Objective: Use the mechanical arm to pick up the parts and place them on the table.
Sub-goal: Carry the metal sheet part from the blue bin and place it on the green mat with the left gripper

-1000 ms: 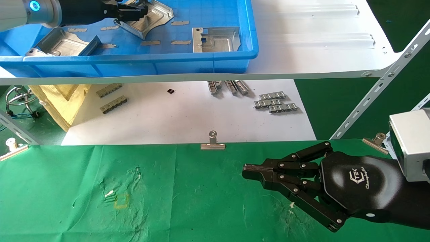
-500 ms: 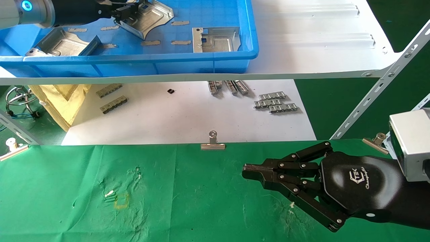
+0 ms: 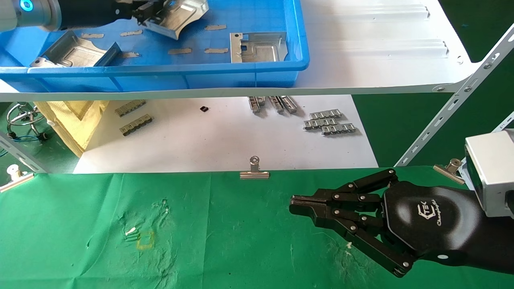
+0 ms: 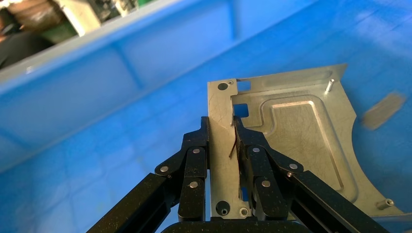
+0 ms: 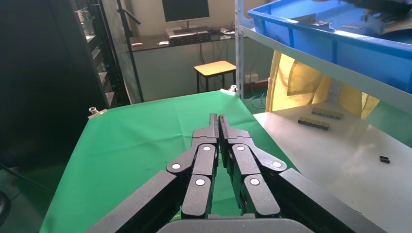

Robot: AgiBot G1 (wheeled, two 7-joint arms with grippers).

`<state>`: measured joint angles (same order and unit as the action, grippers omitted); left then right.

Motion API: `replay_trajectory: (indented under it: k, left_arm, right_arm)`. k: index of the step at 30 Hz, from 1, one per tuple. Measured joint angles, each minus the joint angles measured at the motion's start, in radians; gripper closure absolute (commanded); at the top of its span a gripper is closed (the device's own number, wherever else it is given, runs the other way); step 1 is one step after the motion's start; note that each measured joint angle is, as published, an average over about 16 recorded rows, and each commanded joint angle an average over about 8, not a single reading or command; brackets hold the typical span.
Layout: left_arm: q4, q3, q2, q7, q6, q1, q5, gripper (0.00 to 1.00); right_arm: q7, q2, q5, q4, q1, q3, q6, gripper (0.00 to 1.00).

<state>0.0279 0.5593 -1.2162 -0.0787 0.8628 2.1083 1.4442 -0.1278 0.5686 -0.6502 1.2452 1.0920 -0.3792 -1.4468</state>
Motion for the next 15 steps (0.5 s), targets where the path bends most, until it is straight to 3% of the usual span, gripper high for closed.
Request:
replay_trajectory:
  k: [6, 15]
  left_arm:
    - [0.043, -0.031, 0.046, 0.062, 0.174, 0.005, -0.050, 1.00]
    - [0.124, -0.063, 0.137, 0.206, 0.547, -0.002, -0.122, 1.00]
  right_arm:
    - [0.000, 0.000, 0.000, 0.000, 0.000, 0.000, 0.000, 0.00]
    - [0.000, 0.000, 0.000, 0.000, 0.000, 0.000, 0.000, 0.00]
